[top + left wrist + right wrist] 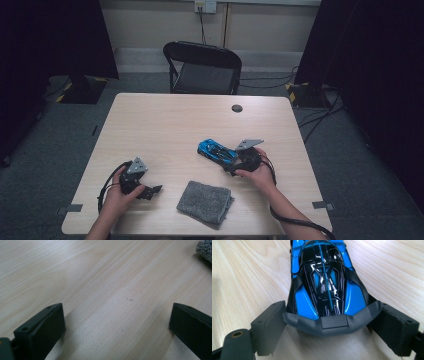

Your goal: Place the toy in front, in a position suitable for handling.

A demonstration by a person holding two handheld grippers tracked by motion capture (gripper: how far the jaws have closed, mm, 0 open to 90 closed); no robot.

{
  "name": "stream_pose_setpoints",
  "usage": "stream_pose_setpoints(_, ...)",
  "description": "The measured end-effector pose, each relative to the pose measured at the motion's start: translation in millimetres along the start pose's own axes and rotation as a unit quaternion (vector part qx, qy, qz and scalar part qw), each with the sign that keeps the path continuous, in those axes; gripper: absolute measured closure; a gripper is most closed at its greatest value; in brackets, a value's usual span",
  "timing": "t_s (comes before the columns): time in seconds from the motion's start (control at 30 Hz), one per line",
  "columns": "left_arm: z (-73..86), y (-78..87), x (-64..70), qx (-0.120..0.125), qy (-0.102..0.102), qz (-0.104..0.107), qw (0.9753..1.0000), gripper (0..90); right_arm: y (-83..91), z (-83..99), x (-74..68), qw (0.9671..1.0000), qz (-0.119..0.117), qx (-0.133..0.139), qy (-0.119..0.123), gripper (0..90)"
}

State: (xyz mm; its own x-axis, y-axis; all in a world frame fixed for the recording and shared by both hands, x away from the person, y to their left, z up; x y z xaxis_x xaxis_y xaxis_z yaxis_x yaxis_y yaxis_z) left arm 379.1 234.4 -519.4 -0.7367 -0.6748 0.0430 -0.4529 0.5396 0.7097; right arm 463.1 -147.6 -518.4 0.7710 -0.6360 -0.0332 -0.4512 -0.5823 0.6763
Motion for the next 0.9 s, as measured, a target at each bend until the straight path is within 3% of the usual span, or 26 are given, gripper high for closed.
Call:
stream_pose_setpoints(0.1, 0.1, 0.0, 0.1, 0.000, 0.000, -0.001, 1.0000, 0.0, -2.1, -0.9, -2.9, 0.9997, 0.013, -0.006, 0.018, 14.7)
stream_pose_setpoints(0.4, 0.2, 0.0, 0.3, 0.001, 0.002, -0.001, 1.0000, 0.0, -3.4, -1.8, -4.3, 0.9997, 0.015, -0.006, 0.020, 15.1)
stream_pose_setpoints(0.6, 0.1, 0.0, 0.4, 0.001, 0.002, -0.001, 1.0000, 0.0, -2.4, -1.7, -4.2, 0.9997, 0.021, 0.000, 0.011, 22.5)
stream_pose_setpoints(0.9, 0.4, -0.3, 0.7, 0.001, 0.005, 0.002, 1.0000, 0.0, -2.2, -1.7, -4.0, 0.9998, 0.019, 0.002, 0.011, 23.5)
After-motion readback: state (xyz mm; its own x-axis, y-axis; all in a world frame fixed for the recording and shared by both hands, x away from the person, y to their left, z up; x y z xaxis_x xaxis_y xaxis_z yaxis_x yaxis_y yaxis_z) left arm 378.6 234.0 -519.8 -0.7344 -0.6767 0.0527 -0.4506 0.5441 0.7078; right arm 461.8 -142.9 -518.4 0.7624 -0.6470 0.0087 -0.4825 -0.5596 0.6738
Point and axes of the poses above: each handheld gripper's, and its own axes: y roughly backward along the jaws, z roughly out of its underside, x roughly to its right, the point moved 2 cm from there along -y, roughly forward along the jaws, and after that the axes turned 2 degrees about z, right-handed, at the moved point
